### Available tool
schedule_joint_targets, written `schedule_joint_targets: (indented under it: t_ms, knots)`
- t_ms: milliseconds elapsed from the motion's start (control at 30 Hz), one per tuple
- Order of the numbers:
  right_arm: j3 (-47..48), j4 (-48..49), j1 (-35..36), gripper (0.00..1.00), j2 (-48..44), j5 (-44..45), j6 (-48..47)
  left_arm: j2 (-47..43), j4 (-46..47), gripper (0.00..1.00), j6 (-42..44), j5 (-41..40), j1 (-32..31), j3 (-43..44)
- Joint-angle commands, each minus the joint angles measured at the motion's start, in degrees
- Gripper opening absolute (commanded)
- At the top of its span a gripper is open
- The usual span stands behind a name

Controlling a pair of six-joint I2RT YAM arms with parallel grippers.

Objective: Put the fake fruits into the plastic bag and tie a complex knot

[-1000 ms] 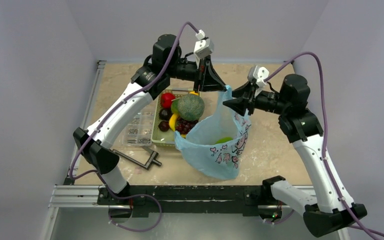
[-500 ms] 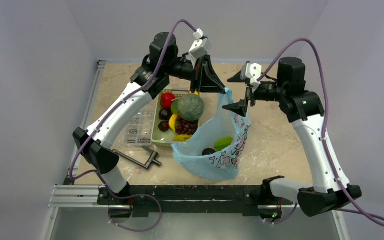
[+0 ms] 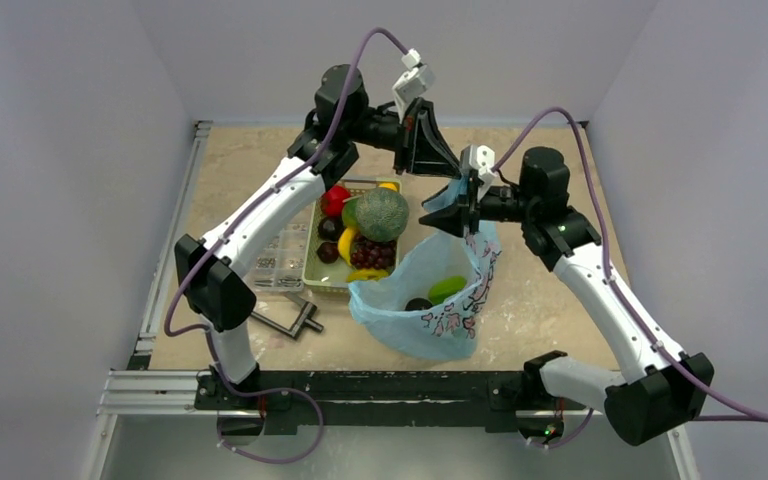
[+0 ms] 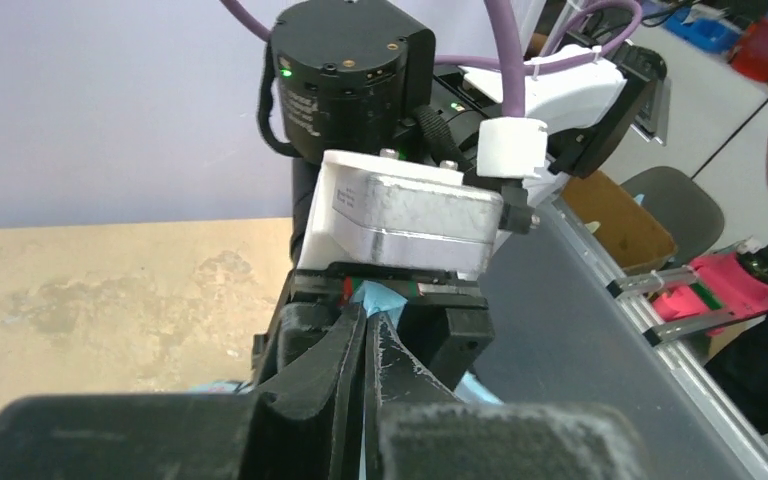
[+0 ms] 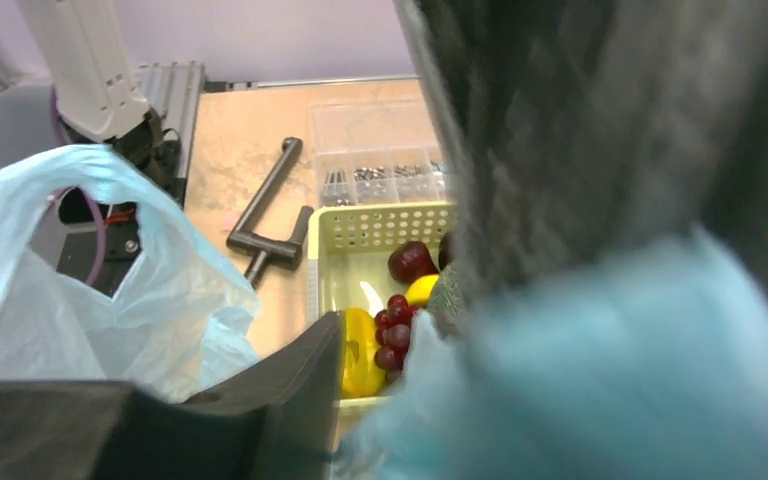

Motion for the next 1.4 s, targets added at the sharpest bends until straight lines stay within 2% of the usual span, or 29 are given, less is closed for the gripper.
schedule_joint_targets:
  t_ms: [0, 100, 133, 167, 200, 267, 300, 433, 467, 533, 667, 867, 1000, 1033, 1067, 1133, 1167, 1233, 1367]
  knots:
    - [-3.7, 7.1, 0.1, 0.27, -4.8, 5.3, 8.0, -5.5, 3.5, 0.0, 1.1, -1.2, 1.4, 0.5]
    - [-8.5, 10.8, 0.1, 0.04, -7.8, 8.4, 12.2, -10.3, -6.5, 0.0, 11.1, -4.2, 1.8, -1.7]
    - [-9.7, 12.1, 0.1, 0.0, -8.5, 9.5, 14.0, -12.0, -10.7, 0.0, 14.1, -5.6, 1.8, -2.0]
    - [-10.5, 13.3, 0.1, 0.0, -8.9, 10.3, 15.4, -13.6, -14.6, 0.05, 16.5, -7.3, 1.8, -2.5]
    - [-10.6, 13.5, 0.1, 0.0, -9.2, 11.2, 16.3, -15.7, -18.7, 0.29, 18.6, -9.3, 2.2, -2.8]
    - [-10.2, 13.7, 0.0, 0.0, -9.8, 13.3, 18.7, -19.9, -27.8, 0.85, 21.5, -14.9, 3.7, -4.4]
    - [-9.9, 13.8, 0.0, 0.0, -10.1, 14.4, 19.3, -22.3, -31.0, 0.98, 22.3, -17.6, 4.8, -6.6]
    - [-10.2, 15.6, -0.1, 0.0, -11.8, 17.3, 22.5, -33.7, -43.7, 1.0, 23.2, -26.5, 6.6, -19.6]
    - [-10.2, 15.8, -0.2, 0.0, -12.0, 17.8, 23.1, -36.4, -45.4, 1.0, 21.5, -28.8, 6.6, -23.7]
    - [-9.9, 15.3, -0.2, 0.0, -12.2, 18.7, 23.6, -41.3, -47.2, 1.0, 11.9, -36.5, 6.6, -31.5]
    - [-9.2, 14.3, -0.1, 0.0, -12.6, 19.1, 23.4, -50.2, -48.9, 1.0, 5.1, -38.5, 6.6, -43.3]
    - [-8.4, 13.1, -0.1, 0.0, -12.6, 20.9, 23.2, -52.3, -53.9, 1.0, 0.2, -32.0, 6.5, -47.6]
    - [-8.3, 13.4, -0.1, 0.0, -12.5, 22.1, 23.6, -53.2, -52.5, 1.0, -2.6, -26.5, 5.1, -49.9]
    - [-8.3, 13.5, -0.1, 0.0, -12.5, 22.3, 23.7, -52.9, -51.4, 0.95, -3.4, -24.6, 4.7, -50.0]
    - [-8.2, 13.6, -0.1, 0.0, -12.5, 22.5, 23.8, -52.5, -49.6, 0.72, -4.2, -21.2, 4.6, -50.3]
    - [-7.5, 12.7, -0.1, 0.0, -12.7, 22.7, 23.6, -51.8, -47.7, 0.05, -3.2, -16.4, 4.4, -48.1]
    - [-6.7, 12.1, -0.1, 0.0, -12.8, 23.8, 24.1, -51.4, -49.6, 0.0, -0.9, -16.7, 4.5, -45.3]
    - [-4.0, 6.4, -0.2, 0.0, -13.2, 26.7, 22.3, -50.5, -51.3, 0.0, 4.6, -16.3, 4.7, -36.3]
    - [1.8, -6.2, -1.3, 0.0, -13.9, 32.2, 20.4, -48.5, -55.9, 0.0, 12.9, -23.2, 4.6, -23.8]
